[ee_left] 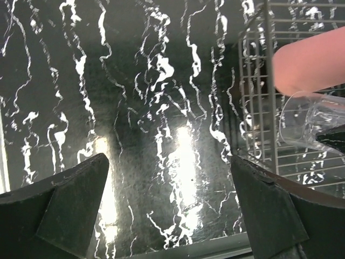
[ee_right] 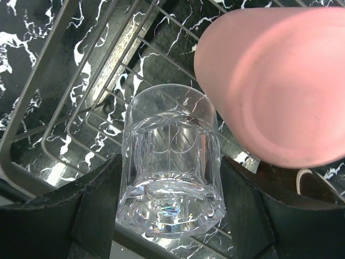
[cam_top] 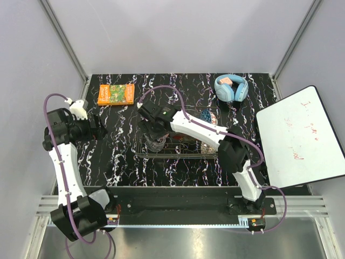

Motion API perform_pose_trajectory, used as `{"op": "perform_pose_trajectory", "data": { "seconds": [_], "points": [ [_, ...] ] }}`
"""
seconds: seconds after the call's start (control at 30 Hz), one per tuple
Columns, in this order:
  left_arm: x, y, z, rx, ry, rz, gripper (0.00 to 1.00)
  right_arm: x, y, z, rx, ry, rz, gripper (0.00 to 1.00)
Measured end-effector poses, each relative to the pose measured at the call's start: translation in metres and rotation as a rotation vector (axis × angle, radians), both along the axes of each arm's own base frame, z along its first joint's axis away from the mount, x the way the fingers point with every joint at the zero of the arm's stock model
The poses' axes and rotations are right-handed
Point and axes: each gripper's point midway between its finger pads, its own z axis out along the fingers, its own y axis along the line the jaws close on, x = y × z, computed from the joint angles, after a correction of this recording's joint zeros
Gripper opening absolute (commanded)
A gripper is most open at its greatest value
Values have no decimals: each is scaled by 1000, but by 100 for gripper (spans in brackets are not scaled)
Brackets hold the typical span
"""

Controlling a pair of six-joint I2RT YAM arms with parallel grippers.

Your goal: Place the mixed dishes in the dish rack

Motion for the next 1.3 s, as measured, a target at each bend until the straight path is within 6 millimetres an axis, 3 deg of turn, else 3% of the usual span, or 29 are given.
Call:
{"op": "perform_pose_trajectory", "data": {
  "seconds": [0.4,0.83,0.93,1.0,1.1,1.13,1.23,1.3],
  "points": [
    [-1,4,-2,28,4,10,99,8,9,-24,-44,-2,36,0],
    [-6,1,-10,24,14,-1,99,8,25,-22,-46,-56,71,1],
    [-6,2,-10,25,13,-2,99,6,28,-21,-48,-70,76,18],
    [-6,2,-10,27,13,-4,99,5,29,-20,-50,-80,78,44],
    [-6,2,-10,29,11,-8,99,6,30,-20,-57,-98,76,60],
    [-6,2,-10,30,12,-9,99,6,30,-19,-59,-104,76,73],
    [-7,1,-12,30,14,-14,99,6,32,-19,-63,-121,76,96],
    [-7,0,-13,30,15,-17,99,4,28,-25,-87,-128,80,100]
  ]
}}
